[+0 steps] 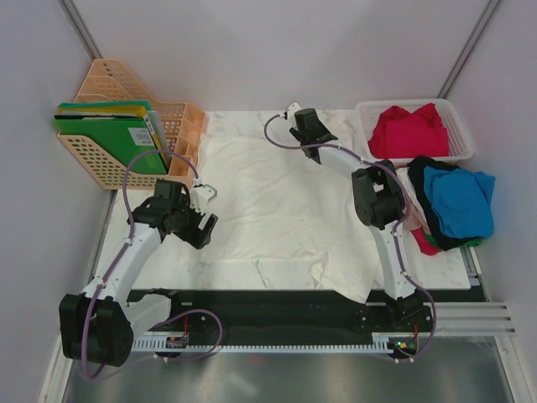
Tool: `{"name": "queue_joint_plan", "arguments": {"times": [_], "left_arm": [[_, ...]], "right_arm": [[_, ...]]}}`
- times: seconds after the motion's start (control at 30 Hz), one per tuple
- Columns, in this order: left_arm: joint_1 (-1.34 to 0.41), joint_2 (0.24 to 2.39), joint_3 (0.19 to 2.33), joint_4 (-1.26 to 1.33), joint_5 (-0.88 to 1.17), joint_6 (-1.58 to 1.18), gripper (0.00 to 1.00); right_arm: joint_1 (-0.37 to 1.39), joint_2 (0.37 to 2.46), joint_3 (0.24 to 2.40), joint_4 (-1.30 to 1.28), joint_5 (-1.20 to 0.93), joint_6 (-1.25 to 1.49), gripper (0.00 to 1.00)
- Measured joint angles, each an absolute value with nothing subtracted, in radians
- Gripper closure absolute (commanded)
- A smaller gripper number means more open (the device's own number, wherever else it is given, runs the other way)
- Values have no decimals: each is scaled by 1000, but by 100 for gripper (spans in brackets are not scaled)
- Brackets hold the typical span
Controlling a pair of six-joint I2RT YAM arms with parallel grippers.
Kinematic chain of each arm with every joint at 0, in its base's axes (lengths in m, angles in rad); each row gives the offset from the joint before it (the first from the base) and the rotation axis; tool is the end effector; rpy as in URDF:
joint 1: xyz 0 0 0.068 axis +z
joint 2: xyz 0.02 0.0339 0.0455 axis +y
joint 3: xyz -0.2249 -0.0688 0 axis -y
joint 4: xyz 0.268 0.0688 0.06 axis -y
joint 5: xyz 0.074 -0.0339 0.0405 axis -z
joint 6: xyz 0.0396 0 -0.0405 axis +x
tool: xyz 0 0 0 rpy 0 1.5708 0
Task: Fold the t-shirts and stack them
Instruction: Flatten out the tshirt
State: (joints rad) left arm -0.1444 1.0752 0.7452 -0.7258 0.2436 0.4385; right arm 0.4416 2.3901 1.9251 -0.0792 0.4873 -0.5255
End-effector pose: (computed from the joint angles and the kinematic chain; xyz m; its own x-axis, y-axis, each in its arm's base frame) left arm 0.2375 -0.0442 0.1834 -0.6705 0.5139 -0.5351 0.5985 0.8009 0.0191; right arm 0.4998 0.2157 0.1441 -0.3972 -0.6780 -0.6185 -0.2482 0.7282 -0.6389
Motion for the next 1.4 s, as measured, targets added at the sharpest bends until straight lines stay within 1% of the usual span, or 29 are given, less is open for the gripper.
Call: {"name": "queue_joint_plan", "arguments": {"times": [0.03, 0.07, 0.13, 0.4, 0.6, 1.27, 1.4], "left_arm": [[-144, 1075, 745, -726, 244, 439, 9], [-144, 1076, 745, -726, 244, 439, 9], [-144, 1076, 745, -726, 244, 438, 9], [-144, 1076, 745, -726, 242, 438, 9], [-144, 1086, 745, -726, 237, 438, 9], [-144, 1133, 745, -725, 220, 438, 9], [-144, 1137, 745, -725, 211, 438, 9]], "right_arm": [[434, 2374, 1908, -102, 477, -513, 44], [427, 2363, 1902, -125, 466, -501, 47], [414, 2357, 1903, -152, 450, -483, 49], [384, 2358, 1944, -226, 407, -451, 51], [382, 2388, 2005, -227, 390, -444, 53], [382, 2461, 2014, -234, 358, -440, 55], [383, 2460, 1980, -208, 346, -440, 55]]}}
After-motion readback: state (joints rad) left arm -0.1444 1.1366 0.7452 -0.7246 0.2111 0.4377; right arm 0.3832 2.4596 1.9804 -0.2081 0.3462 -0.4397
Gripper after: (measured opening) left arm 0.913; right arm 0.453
